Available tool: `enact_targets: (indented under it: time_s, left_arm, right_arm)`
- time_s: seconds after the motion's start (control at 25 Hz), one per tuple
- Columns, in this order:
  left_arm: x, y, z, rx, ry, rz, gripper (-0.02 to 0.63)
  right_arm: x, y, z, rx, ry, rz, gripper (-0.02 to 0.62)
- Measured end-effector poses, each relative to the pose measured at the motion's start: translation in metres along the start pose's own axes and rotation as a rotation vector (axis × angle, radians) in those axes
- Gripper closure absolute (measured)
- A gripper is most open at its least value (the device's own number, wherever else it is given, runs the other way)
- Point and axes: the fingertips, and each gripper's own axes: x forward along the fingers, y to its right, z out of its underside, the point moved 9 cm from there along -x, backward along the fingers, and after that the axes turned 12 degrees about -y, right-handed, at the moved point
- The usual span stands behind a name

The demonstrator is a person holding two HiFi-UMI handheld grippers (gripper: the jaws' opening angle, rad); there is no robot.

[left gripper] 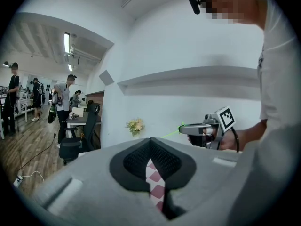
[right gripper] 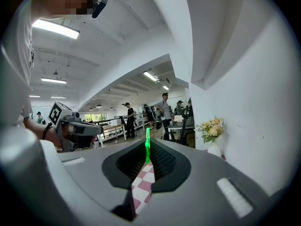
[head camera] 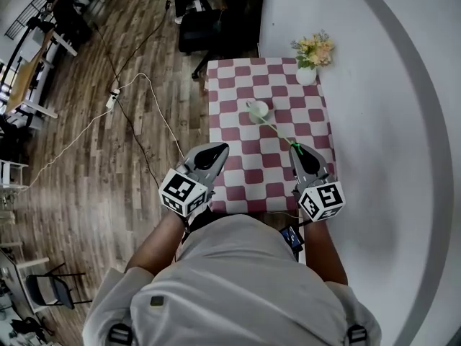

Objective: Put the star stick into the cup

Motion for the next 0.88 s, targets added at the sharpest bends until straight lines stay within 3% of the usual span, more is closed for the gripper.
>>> enact_targets:
  time_s: [0.88]
  left_arm:
    - [0.066,-0.084,0.034,-0.091,-0.124,0.081,0.603]
  right_arm:
    - [0.091,0.059,0.047,0.102,-0.204,0.119,0.566]
